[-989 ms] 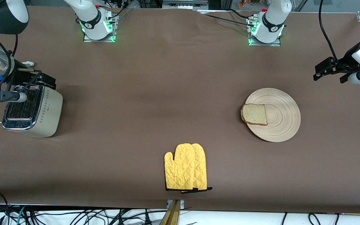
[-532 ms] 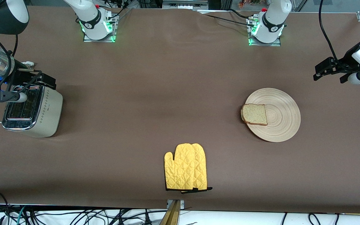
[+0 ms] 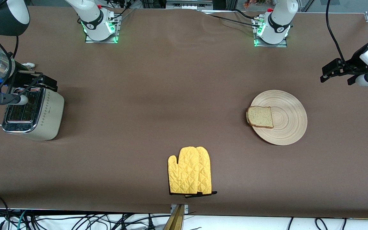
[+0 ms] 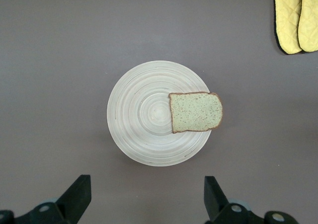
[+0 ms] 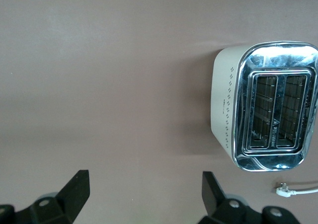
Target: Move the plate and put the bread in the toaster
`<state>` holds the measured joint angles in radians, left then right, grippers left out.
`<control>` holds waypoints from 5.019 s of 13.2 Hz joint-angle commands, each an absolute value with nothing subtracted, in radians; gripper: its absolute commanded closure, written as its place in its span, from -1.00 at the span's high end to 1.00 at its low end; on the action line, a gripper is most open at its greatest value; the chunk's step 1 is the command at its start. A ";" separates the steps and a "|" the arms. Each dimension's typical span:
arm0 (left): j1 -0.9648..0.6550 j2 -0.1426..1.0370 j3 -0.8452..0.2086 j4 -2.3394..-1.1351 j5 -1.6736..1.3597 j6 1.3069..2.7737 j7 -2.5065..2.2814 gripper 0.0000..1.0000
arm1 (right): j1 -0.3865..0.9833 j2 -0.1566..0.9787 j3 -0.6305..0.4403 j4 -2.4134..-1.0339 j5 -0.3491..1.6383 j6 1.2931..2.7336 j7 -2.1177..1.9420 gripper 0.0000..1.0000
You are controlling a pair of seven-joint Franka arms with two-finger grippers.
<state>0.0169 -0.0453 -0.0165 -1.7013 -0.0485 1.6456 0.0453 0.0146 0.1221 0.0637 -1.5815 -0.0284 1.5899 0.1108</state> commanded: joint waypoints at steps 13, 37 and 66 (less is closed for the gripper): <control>0.021 -0.009 -0.023 -1.654 -0.026 1.623 0.037 1.00 | 0.006 0.137 0.067 -1.555 -0.029 1.580 0.101 1.00; 0.459 0.705 -0.018 -1.539 -0.555 1.653 0.576 1.00 | 0.005 0.137 0.064 -1.555 -0.028 1.580 0.106 1.00; 0.034 0.975 -0.250 -1.485 -1.061 1.881 0.819 -1.00 | 0.002 0.195 0.064 -1.557 -0.035 1.588 0.107 1.00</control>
<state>0.0471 0.9297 -0.2522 -1.5033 -0.9732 1.8916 0.7094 0.0111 0.1816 0.0596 -1.5787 -0.0285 1.5968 0.1126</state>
